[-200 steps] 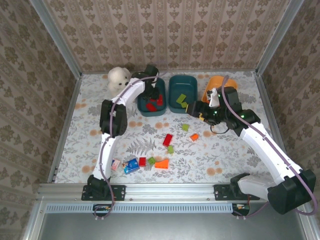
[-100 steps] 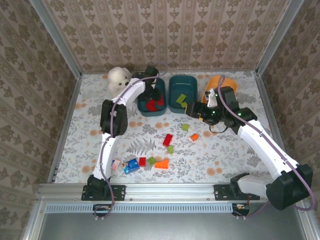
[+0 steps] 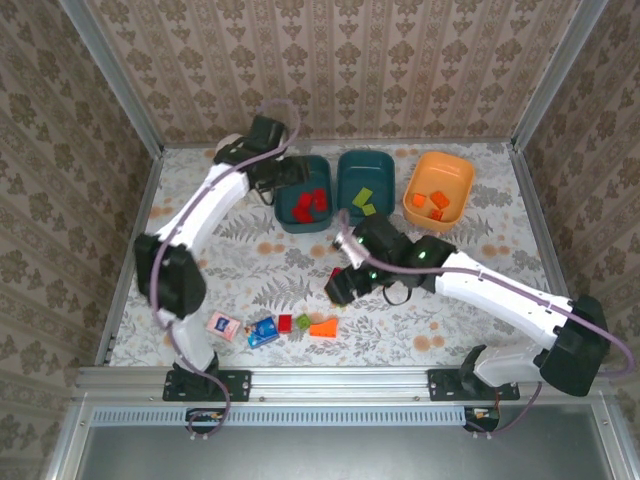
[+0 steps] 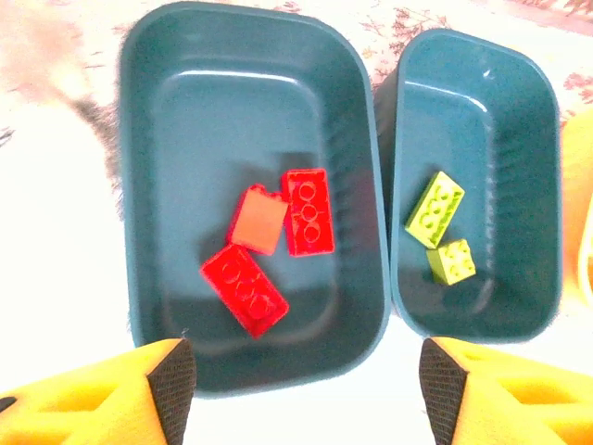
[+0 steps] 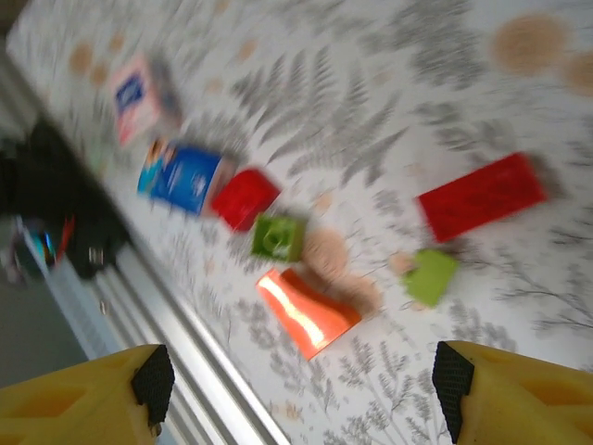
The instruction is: Sort the legos into containers by color
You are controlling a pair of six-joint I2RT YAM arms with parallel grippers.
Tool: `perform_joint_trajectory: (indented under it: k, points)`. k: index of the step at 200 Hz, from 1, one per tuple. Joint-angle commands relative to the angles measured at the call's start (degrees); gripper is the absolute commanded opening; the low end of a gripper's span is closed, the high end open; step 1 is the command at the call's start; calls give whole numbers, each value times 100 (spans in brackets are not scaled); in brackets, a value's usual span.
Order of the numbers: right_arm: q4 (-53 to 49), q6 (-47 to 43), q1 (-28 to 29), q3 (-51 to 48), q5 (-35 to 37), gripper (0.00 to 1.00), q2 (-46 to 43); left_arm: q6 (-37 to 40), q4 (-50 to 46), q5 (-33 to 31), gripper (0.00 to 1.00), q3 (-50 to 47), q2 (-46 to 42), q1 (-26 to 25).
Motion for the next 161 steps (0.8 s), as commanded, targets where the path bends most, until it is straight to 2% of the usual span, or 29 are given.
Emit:
perform_joint_trajectory:
  k: [1, 18, 35, 77, 116, 161]
  points:
    - [232, -1710, 497, -279, 384, 78, 208, -753, 402, 92, 68, -1355, -1076, 165]
    - [441, -2513, 718, -363, 196, 79, 401, -1089, 414, 72, 68, -2386, -2046, 225]
    - [376, -3025, 808, -197, 257, 80, 949, -1305, 165, -66, 68, -3204, -3019, 249]
    - [263, -3864, 997, 228, 793, 81, 1888, -1529, -767, -403, 70, -4215, -4893, 470]
    - [328, -3909, 1144, 459, 936, 81, 2337, -1725, -1459, -681, 72, -4376, -5834, 515]
    - [228, -3782, 1401, 658, 872, 80, 2754, -1797, -1701, -717, 72, -4472, -6131, 519]
